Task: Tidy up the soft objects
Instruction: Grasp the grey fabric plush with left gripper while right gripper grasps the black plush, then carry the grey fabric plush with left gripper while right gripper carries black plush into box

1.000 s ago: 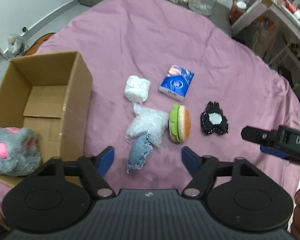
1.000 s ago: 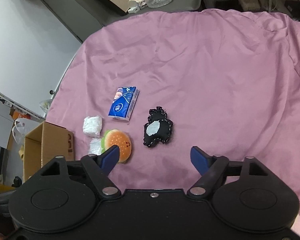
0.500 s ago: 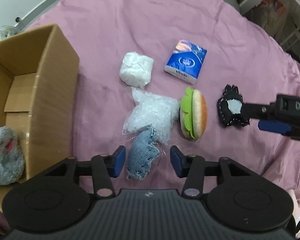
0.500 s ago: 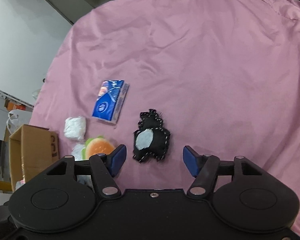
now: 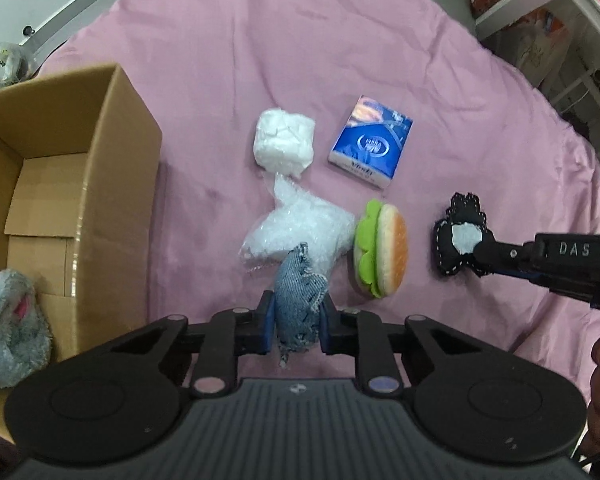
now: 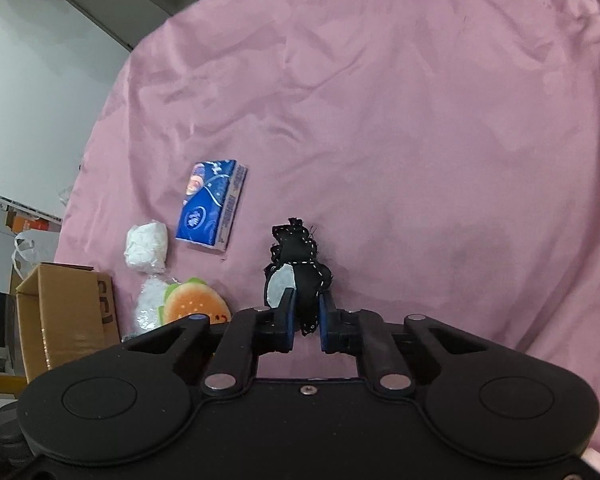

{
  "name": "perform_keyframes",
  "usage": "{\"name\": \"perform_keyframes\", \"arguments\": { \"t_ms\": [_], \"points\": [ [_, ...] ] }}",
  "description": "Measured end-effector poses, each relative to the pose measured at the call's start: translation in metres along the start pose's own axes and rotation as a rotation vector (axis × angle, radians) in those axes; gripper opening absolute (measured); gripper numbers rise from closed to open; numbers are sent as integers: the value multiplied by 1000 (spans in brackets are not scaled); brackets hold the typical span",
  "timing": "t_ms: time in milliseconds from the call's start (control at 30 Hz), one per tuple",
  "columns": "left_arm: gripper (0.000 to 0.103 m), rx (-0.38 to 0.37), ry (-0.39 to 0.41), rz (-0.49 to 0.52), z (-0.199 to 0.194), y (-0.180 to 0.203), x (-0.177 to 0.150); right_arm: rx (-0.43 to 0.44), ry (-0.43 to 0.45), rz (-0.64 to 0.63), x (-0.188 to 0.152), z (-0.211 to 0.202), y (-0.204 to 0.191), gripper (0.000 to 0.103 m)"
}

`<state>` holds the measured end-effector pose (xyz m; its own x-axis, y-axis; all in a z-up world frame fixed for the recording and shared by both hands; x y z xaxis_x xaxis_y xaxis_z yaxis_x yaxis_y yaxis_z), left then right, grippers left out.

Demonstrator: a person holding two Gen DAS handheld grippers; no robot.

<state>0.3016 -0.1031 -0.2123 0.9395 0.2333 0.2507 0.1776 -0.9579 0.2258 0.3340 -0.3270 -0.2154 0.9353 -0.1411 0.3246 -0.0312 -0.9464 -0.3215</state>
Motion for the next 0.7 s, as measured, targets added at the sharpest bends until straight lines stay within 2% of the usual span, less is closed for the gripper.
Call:
{"name": "perform_keyframes", "arguments": {
  "t_ms": [400, 700],
  "points": [
    [20, -69, 112, 26, -49, 6, -11, 0, 98, -8, -15, -50, -23, 11],
    [20, -91, 208, 29, -98, -8, -13, 34, 164, -38, -34, -83, -56, 11]
  ]
}}
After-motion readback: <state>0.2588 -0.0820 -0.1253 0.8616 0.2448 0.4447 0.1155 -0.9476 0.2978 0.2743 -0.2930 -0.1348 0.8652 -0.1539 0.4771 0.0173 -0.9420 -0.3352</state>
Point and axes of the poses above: each gripper's, at about its wrist camera, not at the fingertips, and z roughly the way its jaws point, y to its right, x to its top, the point moved 4 cm from there along z, roughly the way its jaws point, and after that the axes turned 5 degrees about -z, right-handed, at the moved point
